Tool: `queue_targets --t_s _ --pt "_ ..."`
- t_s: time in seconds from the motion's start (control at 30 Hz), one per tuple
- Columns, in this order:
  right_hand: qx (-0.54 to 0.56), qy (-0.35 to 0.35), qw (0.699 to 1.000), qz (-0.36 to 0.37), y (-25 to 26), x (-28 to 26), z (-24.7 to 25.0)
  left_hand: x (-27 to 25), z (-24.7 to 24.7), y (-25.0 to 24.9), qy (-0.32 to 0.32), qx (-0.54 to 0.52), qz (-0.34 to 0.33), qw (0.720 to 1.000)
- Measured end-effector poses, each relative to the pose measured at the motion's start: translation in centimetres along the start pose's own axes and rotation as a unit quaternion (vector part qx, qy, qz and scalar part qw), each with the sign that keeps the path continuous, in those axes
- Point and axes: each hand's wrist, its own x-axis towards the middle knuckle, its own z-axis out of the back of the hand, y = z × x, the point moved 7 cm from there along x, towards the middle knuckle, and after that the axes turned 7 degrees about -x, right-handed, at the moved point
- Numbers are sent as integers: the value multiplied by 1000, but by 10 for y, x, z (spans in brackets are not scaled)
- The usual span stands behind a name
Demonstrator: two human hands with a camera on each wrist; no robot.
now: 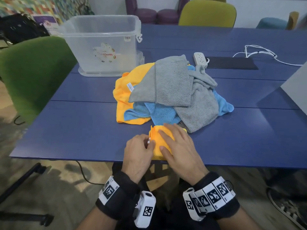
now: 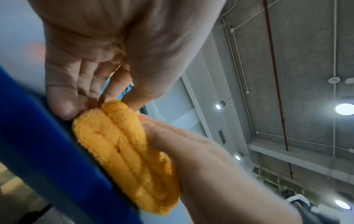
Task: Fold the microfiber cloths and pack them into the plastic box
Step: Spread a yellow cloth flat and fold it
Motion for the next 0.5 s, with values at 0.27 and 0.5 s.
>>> queue_targets --t_s 0.27,0.5 --pt "-50 57 997 8 -5 -6 -22 8 -9 4 66 -38 88 993" --pt "21 28 999 16 5 -2 -15 9 0 4 40 -149 99 983"
